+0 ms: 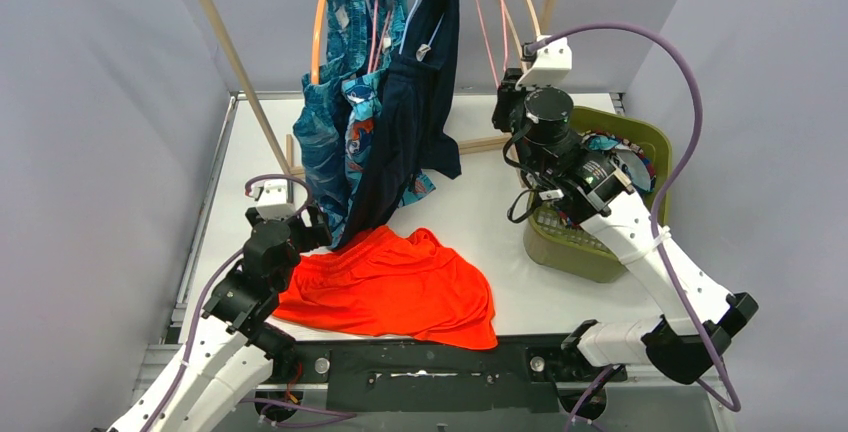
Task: Remove the shorts from the hanger
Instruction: Place the hanger on the clothes rod, then adjust the shorts at the center of the board.
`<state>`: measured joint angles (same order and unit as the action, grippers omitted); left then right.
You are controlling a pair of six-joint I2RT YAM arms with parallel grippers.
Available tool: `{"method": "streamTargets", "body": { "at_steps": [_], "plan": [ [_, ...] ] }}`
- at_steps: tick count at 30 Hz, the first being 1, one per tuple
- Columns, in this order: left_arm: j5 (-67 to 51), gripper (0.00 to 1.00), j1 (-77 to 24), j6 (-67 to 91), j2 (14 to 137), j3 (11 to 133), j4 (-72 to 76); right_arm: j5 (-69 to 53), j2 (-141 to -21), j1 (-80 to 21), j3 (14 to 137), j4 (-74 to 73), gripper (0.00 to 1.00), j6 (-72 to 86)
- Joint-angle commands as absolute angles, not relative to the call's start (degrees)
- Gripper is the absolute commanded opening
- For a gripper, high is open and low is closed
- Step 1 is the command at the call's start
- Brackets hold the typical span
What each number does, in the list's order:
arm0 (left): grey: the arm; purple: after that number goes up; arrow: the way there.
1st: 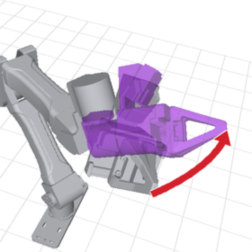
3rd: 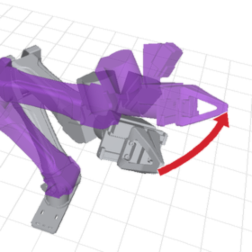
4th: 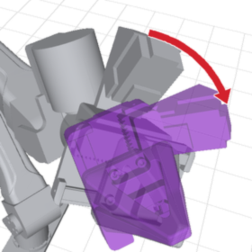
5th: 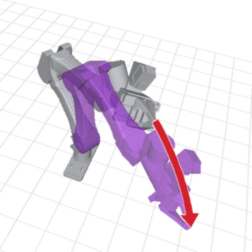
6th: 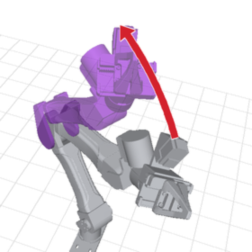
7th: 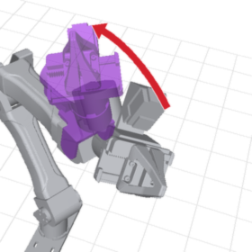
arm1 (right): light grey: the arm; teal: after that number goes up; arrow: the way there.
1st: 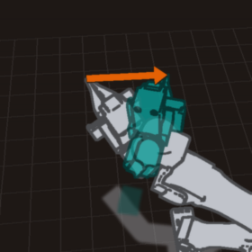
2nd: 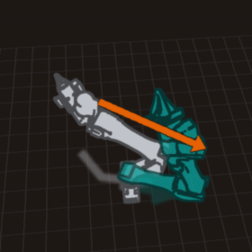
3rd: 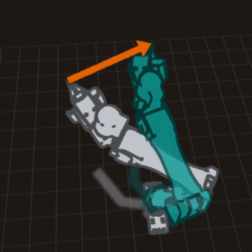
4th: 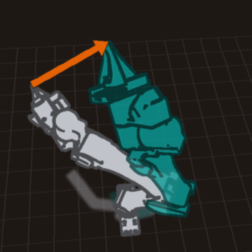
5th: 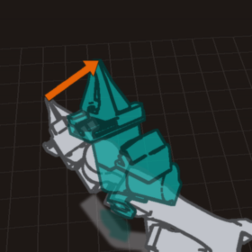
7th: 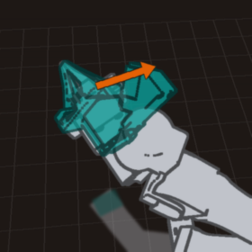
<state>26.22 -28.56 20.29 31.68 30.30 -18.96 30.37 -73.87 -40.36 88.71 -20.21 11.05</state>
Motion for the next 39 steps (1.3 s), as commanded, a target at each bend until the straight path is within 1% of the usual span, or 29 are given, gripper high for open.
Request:
{"method": "streamTargets", "body": {
  "at_steps": [1, 2, 4, 5, 10, 13, 16, 22, 28, 31, 34, 37, 39],
  "plan": [
    [24.6, 0.77, -27.6, 19.4, 31.8, 31.2, -14.6, 26.8, -70.1, -39.8, 89.2, -19.9, 0.26, 12.3],
    [24.7, 0.77, -27.5, 19.4, 31.8, 31.2, -14.6, 25.9, -69.5, -39.8, 88.8, -19.7, 0.29, 12.1],
    [24.6, 0.77, -27.1, 19.4, 31.8, 31.3, -14.7, 24.1, -68.3, -39.8, 88.0, -19.7, 0.53, 12.1],
    [24.5, 0.77, -27.0, 19.4, 31.7, 31.3, -14.7, 23.1, -67.6, -39.7, 87.4, -19.6, 0.58, 12.0],
    [24.0, 0.77, -26.4, 19.3, 31.5, 31.0, -14.5, 20.5, -62.9, -39.7, 81.6, -19.6, 0.71, 14.5],
    [23.0, 0.77, -25.8, 19.2, 31.9, 31.1, -14.3, 19.4, -60.1, -39.7, 77.5, -20.1, 0.75, 16.0],
    [22.1, 0.77, -25.2, 19.1, 32.4, 31.2, -14.3, 19.5, -58.5, -39.8, 74.8, -22.9, 0.75, 20.5],
    [22.0, 0.77, -24.5, 19.1, 32.3, 31.2, -14.3, 9.1, -54.3, -39.9, 66.8, -23.4, 0.79, 26.6],
    [22.3, 0.77, -24.0, 19.1, 32.2, 31.2, -14.4, -0.9, -53.1, -40.8, 55.7, -16.9, 0.81, 34.3],
    [22.5, 0.77, -23.7, 19.1, 32.3, 31.3, -14.6, -6.4, -55.3, -42.7, 52.0, -10.9, 0.81, 34.1],
    [23.2, 0.77, -23.4, 19.1, 32.3, 31.4, -14.9, -6.5, -59.6, -47.0, 50.5, -7.2, 0.82, 31.6],
    [25.0, 0.77, -23.1, 19.5, 31.9, 31.5, -15.8, -7.9, -67.3, -50.8, 51.4, -6.5, 0.85, 25.8],
    [26.6, 0.77, -22.8, 20.0, 31.7, 31.5, -16.3, -9.3, -73.5, -51.8, 53.0, -6.2, 0.88, 25.3]
  ]
}}
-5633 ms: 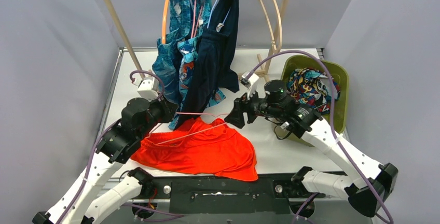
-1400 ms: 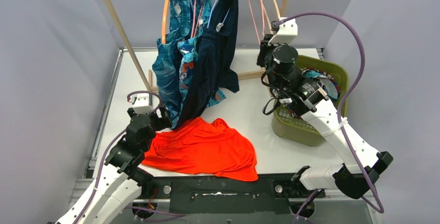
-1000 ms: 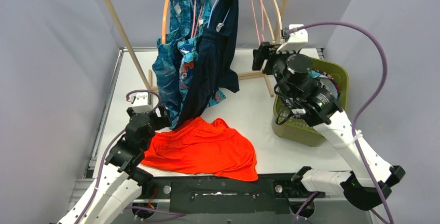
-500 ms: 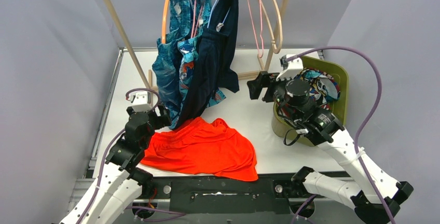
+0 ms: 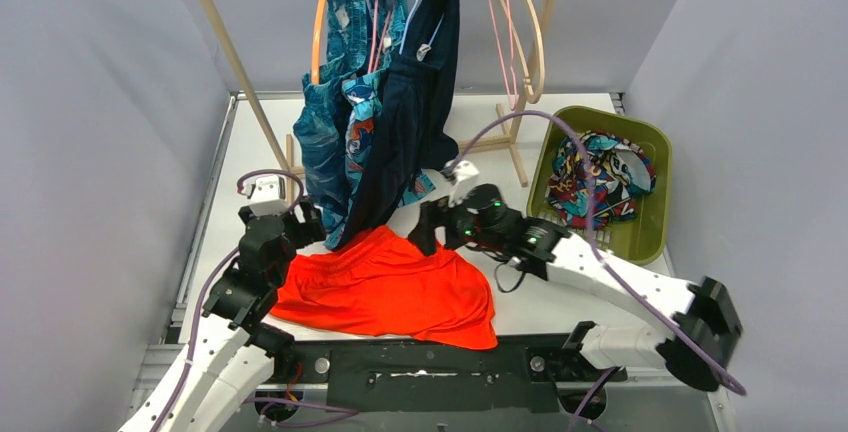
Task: Remove the shorts from the hanger
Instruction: Adjust the shorts at the center of the board.
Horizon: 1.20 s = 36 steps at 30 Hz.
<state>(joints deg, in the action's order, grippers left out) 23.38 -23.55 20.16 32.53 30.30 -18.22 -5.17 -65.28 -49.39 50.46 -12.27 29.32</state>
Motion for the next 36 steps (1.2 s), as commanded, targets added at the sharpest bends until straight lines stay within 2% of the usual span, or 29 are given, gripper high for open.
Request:
{"method": "streamTargets", "body": {
  "at_steps": [1, 8, 11, 13, 20, 22, 24, 25, 31, 36],
  "plan": [
    [27.3, 0.77, -22.7, 20.1, 31.5, 31.5, -16.5, -9.6, -77.0, -52.0, 54.3, -6.1, 0.89, 25.3],
    [29.4, 0.77, -22.2, 21.0, 31.6, 31.7, -17.4, -8.7, -101.6, -53.1, 73.3, -13.1, 0.95, 20.3],
    [29.4, 0.77, -22.0, 21.1, 31.7, 31.8, -17.5, -8.8, -107.5, -54.2, 78.1, -14.7, 0.92, 15.0],
    [29.3, 0.77, -21.9, 21.1, 31.7, 31.7, -17.5, -9.8, -108.3, -54.2, 76.7, -13.8, 0.85, 14.8],
    [28.8, 0.77, -21.6, 20.9, 32.1, 31.5, -16.9, -9.6, -98.3, -53.4, 58.8, -5.4, 0.42, 17.6],
    [28.0, 0.77, -21.3, 20.8, 32.7, 31.5, -16.8, -8.9, -93.2, -53.2, 54.3, -3.8, 0.27, 17.3],
    [27.2, 0.77, -21.1, 20.7, 33.3, 31.5, -16.5, -8.8, -87.7, -52.6, 49.7, -2.0, 0.08, 16.8],
    [26.8, 0.77, -21.0, 20.5, 33.7, 31.5, -16.5, -8.3, -84.9, -52.1, 48.1, -2.6, 0.04, 16.8],
    [26.2, 0.77, -20.6, 20.5, 34.1, 31.6, -16.5, 5.5, -69.0, -48.3, 41.2, -14.8, 0.06, 18.6],
    [25.4, 0.77, -20.1, 20.3, 34.1, 31.5, -16.1, 12.6, -56.9, -47.1, 37.2, -18.4, 0.21, 22.8]
  ]
}}
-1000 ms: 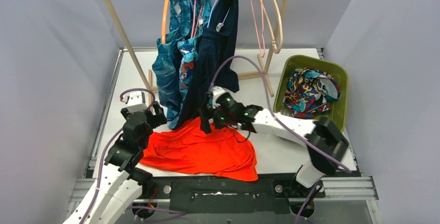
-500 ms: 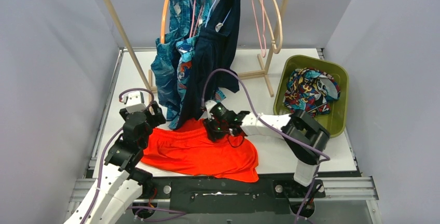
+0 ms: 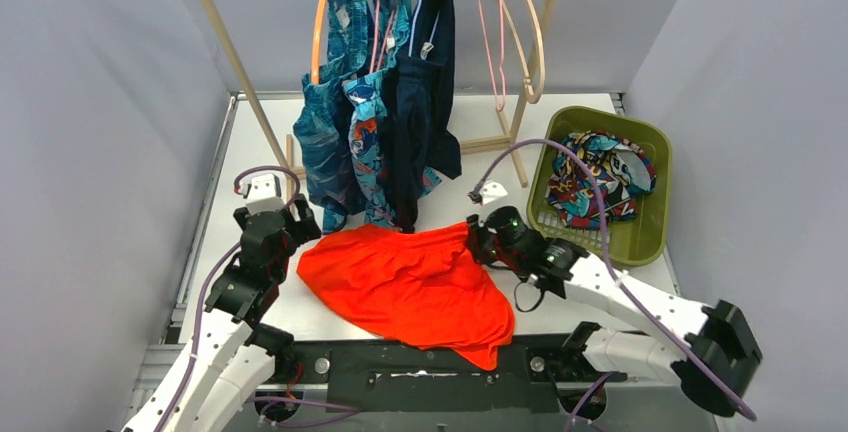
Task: Remove the shorts from the hanger
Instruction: Adjust the shorts at the center of the board.
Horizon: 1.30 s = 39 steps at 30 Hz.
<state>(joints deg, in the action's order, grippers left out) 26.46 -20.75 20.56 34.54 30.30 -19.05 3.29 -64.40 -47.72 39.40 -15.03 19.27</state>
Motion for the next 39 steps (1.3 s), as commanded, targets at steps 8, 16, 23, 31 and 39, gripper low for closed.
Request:
{"method": "streamTargets", "body": {
  "at_steps": [8, 16, 23, 31, 39],
  "plan": [
    [24.8, 0.77, -19.6, 20.2, 34.3, 31.5, -16.2, 3.4, -49.4, -47.1, 34.3, -10.8, 0.72, 23.5],
    [24.4, 0.77, -19.4, 20.1, 34.5, 31.5, -16.0, -7.4, -65.0, -47.1, 39.8, 2.5, 0.91, 18.1],
    [24.7, 0.77, -19.2, 20.1, 34.1, 31.4, -16.2, -14.3, -83.0, -47.6, 48.3, 4.0, 0.92, 12.7],
    [24.6, 0.77, -19.1, 20.1, 34.4, 31.4, -16.2, -9.0, -98.0, -54.7, 49.0, 4.2, 0.93, 0.8],
    [24.4, 0.77, -19.0, 20.0, 35.0, 31.4, -16.2, -5.9, -101.7, -55.8, 43.9, 2.8, 0.48, 4.4]
  ]
}}
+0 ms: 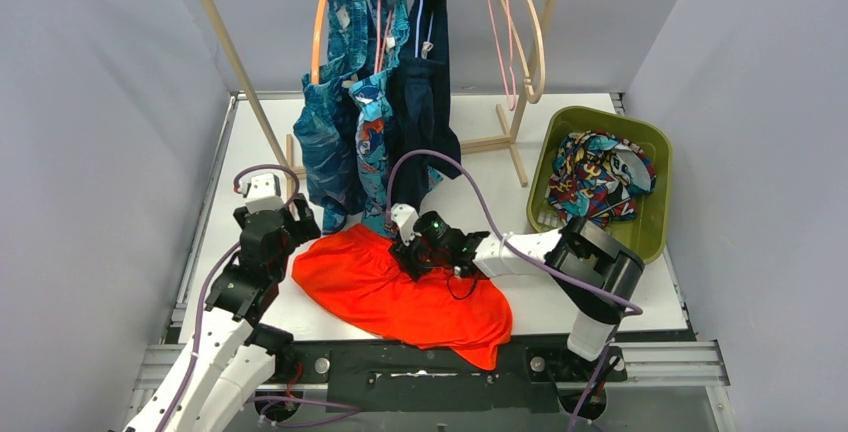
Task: Remove the shorts from the hanger
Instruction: Adjust the shorts at the center of the board.
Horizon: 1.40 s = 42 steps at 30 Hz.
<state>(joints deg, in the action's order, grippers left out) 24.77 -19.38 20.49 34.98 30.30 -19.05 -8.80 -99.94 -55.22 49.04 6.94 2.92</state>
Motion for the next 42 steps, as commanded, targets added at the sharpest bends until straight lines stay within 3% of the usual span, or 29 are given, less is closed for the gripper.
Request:
{"method": "streamTargets", "body": {
  "at_steps": [1, 3, 5, 17, 20, 24, 27, 30, 33, 37, 42],
  "plan": [
    [24.4, 0.77, -19.0, 20.0, 35.0, 31.4, -16.2, -5.4, -100.7, -55.9, 42.8, 3.3, 0.36, 5.1],
    [24.4, 0.77, -19.0, 20.0, 35.3, 31.5, -16.2, -4.0, -97.1, -56.3, 40.5, 4.5, 0.17, 6.2],
    [24.3, 0.77, -19.0, 20.0, 35.6, 31.5, -16.2, -2.6, -93.1, -56.8, 38.6, 5.0, 0.09, 6.5],
    [24.1, 0.77, -18.7, 19.9, 35.8, 31.6, -16.1, 3.6, -56.4, -59.5, 31.0, 8.8, 0.04, -3.3],
    [24.1, 0.77, -18.6, 20.0, 35.8, 31.6, -16.1, 1.3, -47.7, -59.2, 30.9, 9.1, 0.05, -5.3],
    [24.0, 0.77, -18.3, 19.9, 35.7, 31.5, -16.0, 7.6, -40.6, -58.9, 34.1, 6.9, 0.03, -3.4],
    [23.7, 0.77, -18.2, 19.9, 35.7, 31.5, -15.9, 11.8, -38.5, -59.0, 36.9, 4.4, 0.00, -3.6],
    [23.6, 0.77, -18.1, 19.9, 35.6, 31.5, -15.8, 24.4, -38.2, -59.0, 40.1, -0.5, 0.00, -1.2],
    [23.6, 0.77, -18.1, 19.9, 35.5, 31.5, -15.9, 31.9, -40.1, -58.8, 40.1, -8.3, 0.05, 2.2],
    [23.6, 0.77, -18.1, 19.9, 35.4, 31.5, -16.0, 23.3, -45.1, -58.9, 38.7, -19.3, 0.07, 14.9],
    [23.6, 0.77, -18.0, 19.9, 35.2, 31.3, -15.8, 10.2, -50.7, -58.8, 32.7, -19.5, 0.13, 39.7]
  ]
}}
